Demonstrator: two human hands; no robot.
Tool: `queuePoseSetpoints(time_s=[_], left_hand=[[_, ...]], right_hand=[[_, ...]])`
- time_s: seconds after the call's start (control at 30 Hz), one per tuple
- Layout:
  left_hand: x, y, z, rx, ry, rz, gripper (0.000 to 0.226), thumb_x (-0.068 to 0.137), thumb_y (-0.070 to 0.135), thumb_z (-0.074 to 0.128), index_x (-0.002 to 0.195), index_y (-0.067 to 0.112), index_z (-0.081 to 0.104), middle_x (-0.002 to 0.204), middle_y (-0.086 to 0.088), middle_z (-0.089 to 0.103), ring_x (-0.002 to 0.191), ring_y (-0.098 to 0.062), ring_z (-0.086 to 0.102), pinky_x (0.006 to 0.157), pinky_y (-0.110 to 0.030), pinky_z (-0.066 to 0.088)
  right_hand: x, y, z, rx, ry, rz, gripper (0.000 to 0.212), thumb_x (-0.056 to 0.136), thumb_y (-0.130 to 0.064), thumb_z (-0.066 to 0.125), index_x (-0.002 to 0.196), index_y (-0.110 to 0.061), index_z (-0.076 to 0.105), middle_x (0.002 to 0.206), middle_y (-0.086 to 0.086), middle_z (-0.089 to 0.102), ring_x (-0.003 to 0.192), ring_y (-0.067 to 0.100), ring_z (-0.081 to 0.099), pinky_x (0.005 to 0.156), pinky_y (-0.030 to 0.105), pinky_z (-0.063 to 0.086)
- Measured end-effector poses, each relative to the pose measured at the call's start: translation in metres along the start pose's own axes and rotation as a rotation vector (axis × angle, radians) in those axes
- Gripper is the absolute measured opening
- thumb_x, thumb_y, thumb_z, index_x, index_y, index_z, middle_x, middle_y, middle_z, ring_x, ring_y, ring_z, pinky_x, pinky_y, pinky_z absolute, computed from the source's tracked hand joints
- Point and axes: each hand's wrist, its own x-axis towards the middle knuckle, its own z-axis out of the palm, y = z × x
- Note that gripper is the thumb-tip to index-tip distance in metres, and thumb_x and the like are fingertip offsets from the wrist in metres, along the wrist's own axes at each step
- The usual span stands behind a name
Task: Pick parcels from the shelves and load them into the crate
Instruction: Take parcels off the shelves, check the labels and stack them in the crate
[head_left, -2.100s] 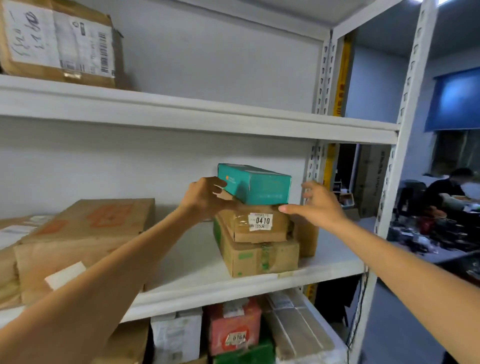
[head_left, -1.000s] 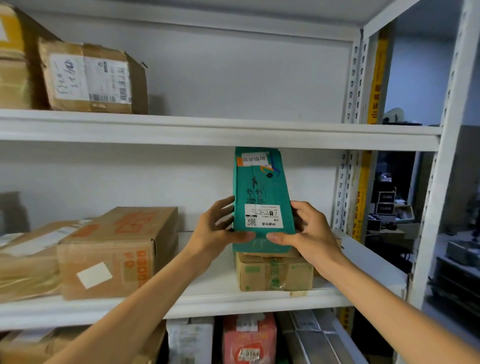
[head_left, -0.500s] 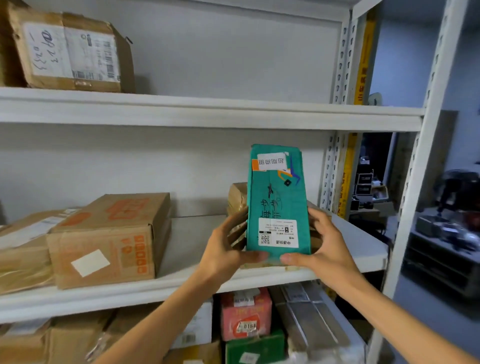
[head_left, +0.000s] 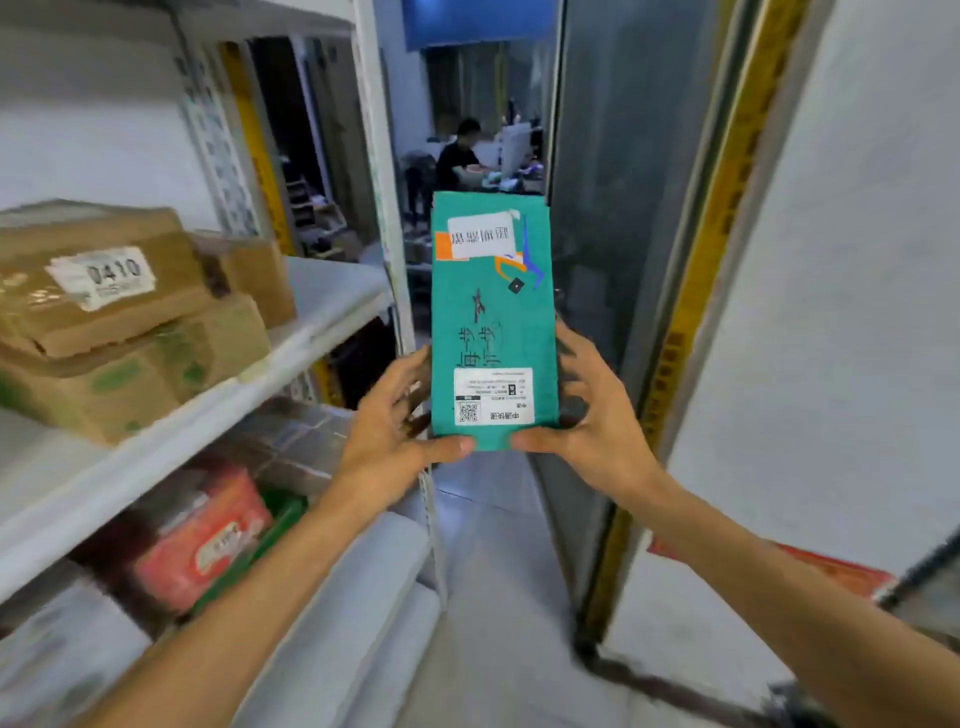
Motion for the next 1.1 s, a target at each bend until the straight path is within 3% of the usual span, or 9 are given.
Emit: queuePoseSetpoints(time_s=[0.1, 0.2, 0.3, 0.37, 0.43, 0.5, 0.77, 0.93, 1.1], left_hand=[[-0.022, -0.019, 0.055, -0.033, -0.194, -0.026, 0.089, 0.055, -0.012, 0.086, 0.125, 0.029, 0.050, 0.121, 0.021, 0.063, 0.120, 0.000, 0.055, 0.089, -0.017, 0.051], [-0.055, -0.038, 0.113, -0.030, -0.416, -0.040, 0.082, 0.053, 0.002, 0.086, 0.118, 0.035, 0.048, 0.114, 0.036, 0.060, 0.113, 0.013, 0.054, 0.087, -0.011, 0.049], [-0.085, -0.057, 0.170, -0.063, -0.589, -0.075, 0.084, 0.058, -0.010, 0.086, 0.122, 0.027, 0.046, 0.120, 0.022, 0.061, 0.114, 0.005, 0.056, 0.085, -0.011, 0.049], [-0.103, -0.063, 0.214, -0.106, -0.716, -0.100, 0.082, 0.059, -0.012, 0.084, 0.123, 0.022, 0.046, 0.125, 0.013, 0.059, 0.116, -0.001, 0.057, 0.087, -0.017, 0.052], [-0.122, -0.068, 0.255, -0.111, -0.825, -0.106, 0.080, 0.059, -0.010, 0.085, 0.119, 0.025, 0.047, 0.121, 0.018, 0.058, 0.113, 0.007, 0.056, 0.085, -0.013, 0.051], [-0.142, -0.073, 0.292, -0.109, -0.937, -0.118, 0.078, 0.059, -0.009, 0.085, 0.118, 0.024, 0.047, 0.120, 0.020, 0.057, 0.111, 0.011, 0.055, 0.082, -0.011, 0.050], [-0.216, -0.114, 0.402, -0.041, -1.282, -0.152, 0.079, 0.063, -0.002, 0.086, 0.122, 0.031, 0.043, 0.129, 0.009, 0.056, 0.125, -0.017, 0.054, 0.096, -0.046, 0.053], [-0.231, -0.155, 0.450, 0.040, -1.399, -0.216, 0.082, 0.061, -0.003, 0.087, 0.108, 0.050, 0.045, 0.119, 0.023, 0.058, 0.114, 0.008, 0.056, 0.078, -0.014, 0.055], [-0.213, -0.172, 0.521, 0.088, -1.463, -0.289, 0.082, 0.062, -0.005, 0.085, 0.108, 0.048, 0.043, 0.111, 0.030, 0.057, 0.105, 0.021, 0.053, 0.069, -0.006, 0.049]], right_hand=[[-0.074, 0.007, -0.038, -0.089, 0.171, 0.096, 0.100, 0.059, -0.015, 0.088, 0.138, -0.041, 0.032, 0.117, -0.038, 0.051, 0.110, -0.009, 0.053, 0.072, 0.012, 0.053], [-0.156, 0.024, -0.069, -0.188, 0.320, 0.225, 0.104, 0.061, -0.011, 0.091, 0.139, -0.039, 0.029, 0.121, -0.036, 0.047, 0.108, -0.006, 0.055, 0.071, 0.017, 0.056], [-0.230, 0.036, -0.090, -0.274, 0.468, 0.350, 0.102, 0.061, -0.011, 0.091, 0.139, -0.035, 0.029, 0.129, -0.023, 0.049, 0.113, 0.004, 0.056, 0.080, 0.030, 0.058], [-0.273, 0.042, -0.105, -0.317, 0.582, 0.424, 0.102, 0.062, -0.010, 0.090, 0.141, -0.030, 0.029, 0.130, -0.018, 0.050, 0.114, 0.003, 0.055, 0.079, 0.024, 0.057], [-0.313, 0.046, -0.120, -0.356, 0.699, 0.479, 0.102, 0.061, -0.008, 0.090, 0.141, -0.028, 0.030, 0.124, -0.028, 0.049, 0.112, -0.003, 0.053, 0.073, 0.014, 0.054], [-0.350, 0.048, -0.133, -0.381, 0.796, 0.544, 0.102, 0.061, -0.008, 0.090, 0.140, -0.031, 0.029, 0.119, -0.037, 0.044, 0.112, -0.004, 0.052, 0.072, 0.017, 0.056], [-0.456, 0.078, -0.153, -0.348, 1.133, 0.732, 0.077, 0.075, -0.011, 0.081, 0.122, -0.049, 0.033, 0.112, -0.044, 0.048, 0.107, -0.011, 0.052, 0.066, 0.012, 0.054], [-0.485, 0.127, -0.164, -0.287, 1.275, 0.832, 0.071, 0.075, -0.012, 0.082, 0.123, -0.039, 0.038, 0.124, -0.017, 0.054, 0.110, 0.007, 0.059, 0.073, 0.020, 0.058], [-0.484, 0.171, -0.217, -0.203, 1.341, 0.906, 0.070, 0.076, -0.012, 0.081, 0.126, -0.034, 0.038, 0.128, -0.011, 0.053, 0.111, 0.009, 0.059, 0.075, 0.022, 0.059]])
